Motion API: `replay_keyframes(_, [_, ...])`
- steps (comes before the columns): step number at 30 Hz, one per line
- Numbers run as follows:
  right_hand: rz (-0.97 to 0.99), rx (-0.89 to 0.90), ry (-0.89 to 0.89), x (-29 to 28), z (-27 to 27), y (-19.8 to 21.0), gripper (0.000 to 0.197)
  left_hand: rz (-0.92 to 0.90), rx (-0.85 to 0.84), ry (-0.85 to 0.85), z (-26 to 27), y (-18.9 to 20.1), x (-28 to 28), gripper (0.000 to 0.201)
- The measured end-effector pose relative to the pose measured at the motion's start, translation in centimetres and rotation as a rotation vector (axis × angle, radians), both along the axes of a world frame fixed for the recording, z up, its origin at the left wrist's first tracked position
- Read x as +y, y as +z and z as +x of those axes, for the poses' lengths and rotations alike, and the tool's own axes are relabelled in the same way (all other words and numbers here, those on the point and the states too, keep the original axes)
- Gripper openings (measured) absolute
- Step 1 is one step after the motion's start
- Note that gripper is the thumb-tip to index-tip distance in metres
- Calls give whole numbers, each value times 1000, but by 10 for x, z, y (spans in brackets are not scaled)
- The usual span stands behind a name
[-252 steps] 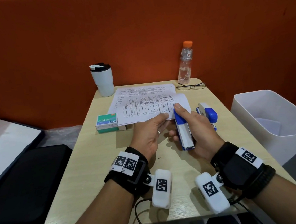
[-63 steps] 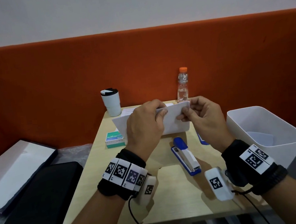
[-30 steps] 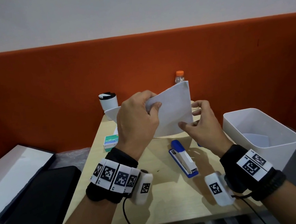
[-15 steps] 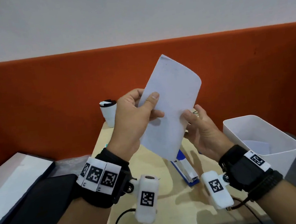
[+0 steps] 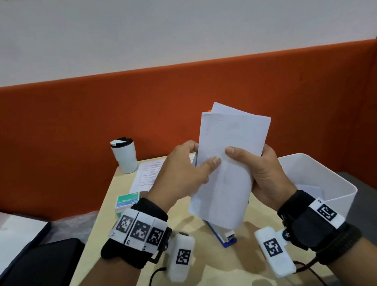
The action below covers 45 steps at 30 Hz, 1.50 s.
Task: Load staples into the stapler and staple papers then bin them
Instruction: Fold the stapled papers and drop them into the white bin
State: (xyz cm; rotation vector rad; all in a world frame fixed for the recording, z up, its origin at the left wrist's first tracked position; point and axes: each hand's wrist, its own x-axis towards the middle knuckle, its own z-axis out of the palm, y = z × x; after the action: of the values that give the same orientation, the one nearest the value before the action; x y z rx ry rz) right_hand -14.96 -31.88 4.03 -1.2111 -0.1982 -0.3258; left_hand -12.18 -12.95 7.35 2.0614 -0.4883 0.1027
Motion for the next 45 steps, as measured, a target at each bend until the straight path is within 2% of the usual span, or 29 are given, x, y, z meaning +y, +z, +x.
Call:
replay_keyframes(2, [-10, -1, -25, -9, -2, 2, 39, -66, 70, -49, 1, 3, -8, 32])
replay_keyframes(4, [-47, -30, -67, -17, -3, 6, 40, -86, 55, -70, 0, 8, -15, 30])
replay_keyframes(8, [-271, -123, -189, -52, -11, 28, 42, -34, -55, -78, 7, 22, -37, 21])
replay_keyframes(11, [-433, -98, -253, -90, -22, 53, 46, 9, -90, -116, 12, 38, -60, 24])
replay_keyframes(13, [-472, -73, -313, -113, -27, 63, 47, 31, -77, -146, 16, 45, -81, 30])
replay_keyframes(17, [-490, -68, -496, -153, -36, 67, 56, 48, -76, -216, 26, 50, -133, 26])
replay_keyframes(22, [-568, -44, -679, -197, -39, 50, 46, 90, -90, -227, 37, 35, -190, 22])
replay_keyframes(24, [-631, -37, -773, -214, -37, 39, 42, 163, -110, -209, 38, 23, -211, 31])
replay_keyframes(27, [-733, -20, -879, -241, -33, 19, 39, 359, -152, -197, 41, 6, -234, 62])
replay_keyframes(28, [-778, -9, -913, -248, -31, 12, 39, 447, -163, -211, 42, 1, -238, 64])
replay_keyframes(30, [-863, 23, -956, -258, -28, -1, 38, 608, -176, -275, 45, -11, -247, 54])
replay_keyframes(39, [-1102, 161, -867, -260, -3, -61, 39, 882, -125, -398, 63, -53, -264, 9])
replay_keyframes(41, [-1162, 200, -848, -255, 4, -73, 39, 940, -117, -407, 65, -59, -265, 12])
replay_keyframes(45, [-1267, 315, -820, -247, 16, -95, 36, 1090, -108, -487, 60, -72, -267, 35])
